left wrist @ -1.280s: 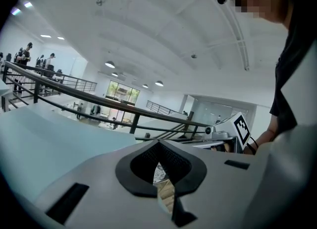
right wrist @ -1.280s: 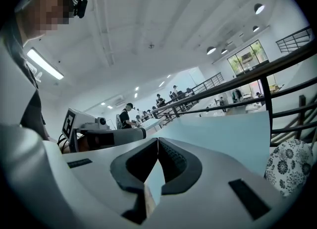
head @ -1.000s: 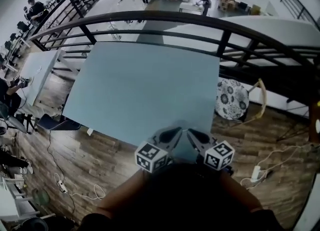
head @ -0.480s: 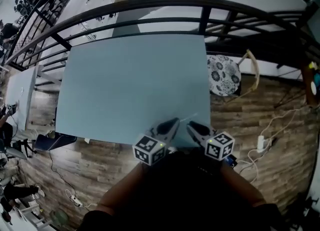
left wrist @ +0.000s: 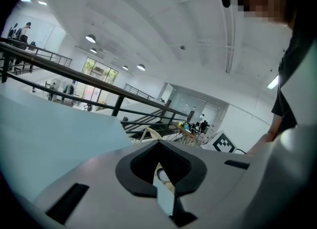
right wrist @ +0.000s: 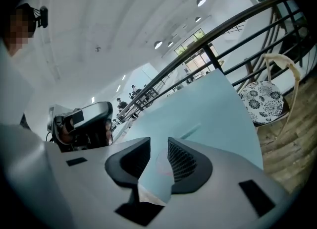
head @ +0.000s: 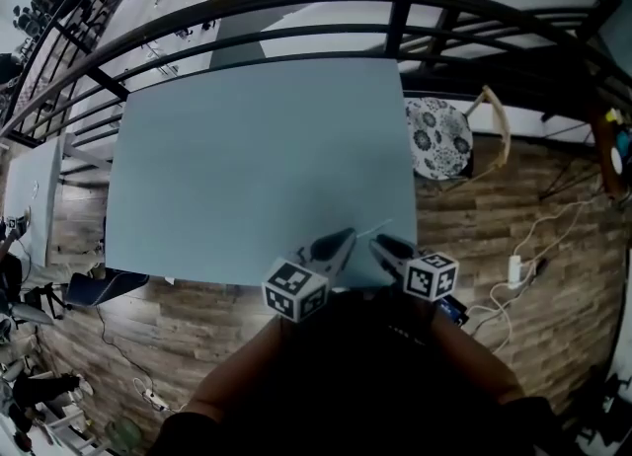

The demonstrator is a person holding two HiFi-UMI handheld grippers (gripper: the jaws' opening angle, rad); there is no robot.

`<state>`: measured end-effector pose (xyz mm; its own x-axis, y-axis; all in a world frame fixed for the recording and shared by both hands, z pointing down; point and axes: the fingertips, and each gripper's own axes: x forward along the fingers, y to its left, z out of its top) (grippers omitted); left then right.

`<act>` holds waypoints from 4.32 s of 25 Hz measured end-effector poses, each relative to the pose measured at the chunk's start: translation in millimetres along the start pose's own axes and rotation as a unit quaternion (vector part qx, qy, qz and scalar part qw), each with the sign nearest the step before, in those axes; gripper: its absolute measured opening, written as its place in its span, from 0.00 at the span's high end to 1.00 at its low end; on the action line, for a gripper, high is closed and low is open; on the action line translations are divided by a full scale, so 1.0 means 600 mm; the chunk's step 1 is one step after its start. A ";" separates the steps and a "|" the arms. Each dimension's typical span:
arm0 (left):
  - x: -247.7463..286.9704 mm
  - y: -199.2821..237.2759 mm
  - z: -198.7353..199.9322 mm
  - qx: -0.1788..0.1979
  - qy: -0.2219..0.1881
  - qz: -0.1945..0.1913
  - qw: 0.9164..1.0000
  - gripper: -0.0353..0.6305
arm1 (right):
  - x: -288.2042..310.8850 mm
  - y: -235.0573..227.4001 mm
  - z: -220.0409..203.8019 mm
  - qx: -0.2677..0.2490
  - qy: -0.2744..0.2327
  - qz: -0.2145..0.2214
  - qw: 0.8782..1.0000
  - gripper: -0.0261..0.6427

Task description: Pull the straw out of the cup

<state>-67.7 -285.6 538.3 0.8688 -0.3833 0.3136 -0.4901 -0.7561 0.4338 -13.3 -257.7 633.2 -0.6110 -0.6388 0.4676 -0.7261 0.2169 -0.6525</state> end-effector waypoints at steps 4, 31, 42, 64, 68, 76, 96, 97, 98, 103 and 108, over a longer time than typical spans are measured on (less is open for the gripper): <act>-0.001 0.003 -0.003 -0.001 0.004 0.000 1.000 0.93 | 0.011 -0.024 -0.008 0.015 0.003 -0.013 1.000 0.80; -0.028 0.009 -0.001 -0.011 -0.001 0.026 1.000 0.93 | 0.058 -0.023 0.004 -0.024 0.002 0.000 1.000 0.90; -0.059 -0.004 0.000 -0.020 -0.028 0.055 0.998 0.93 | 0.027 0.035 0.028 -0.093 -0.001 0.038 0.995 0.90; -0.119 -0.014 -0.049 -0.067 -0.062 0.107 0.990 0.93 | -0.031 0.164 0.050 -0.235 0.018 0.090 0.968 0.90; -0.106 -0.037 -0.041 -0.057 -0.072 0.116 0.989 0.93 | -0.058 0.164 0.048 -0.239 0.019 0.100 0.966 0.90; -0.063 -0.124 -0.053 -0.049 -0.063 0.120 0.990 0.93 | -0.133 0.150 0.040 -0.250 0.022 0.125 0.960 0.90; -0.052 -0.295 -0.100 -0.050 -0.092 0.181 0.978 0.93 | -0.290 0.134 -0.015 -0.273 0.022 0.191 0.943 0.90; -0.055 -0.302 -0.105 -0.049 -0.093 0.185 0.977 0.93 | -0.295 0.133 -0.022 -0.273 0.023 0.194 0.942 0.90; -0.057 -0.309 -0.111 -0.048 -0.094 0.189 0.976 0.93 | -0.299 0.133 -0.028 -0.273 0.025 0.197 0.941 0.90; -0.075 -0.340 -0.148 -0.054 -0.087 0.202 0.974 0.93 | -0.315 0.136 -0.064 -0.271 0.033 0.210 0.939 0.90; -0.094 -0.348 -0.159 -0.049 -0.086 0.203 0.974 0.93 | -0.319 0.158 -0.081 -0.274 0.033 0.214 0.937 0.90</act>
<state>-21.2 -55.5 510.7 0.5963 -0.7300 0.3340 -0.7933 -0.4722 0.3843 19.5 -78.7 510.7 -0.8886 -0.3634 0.2800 -0.4516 0.8007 -0.3938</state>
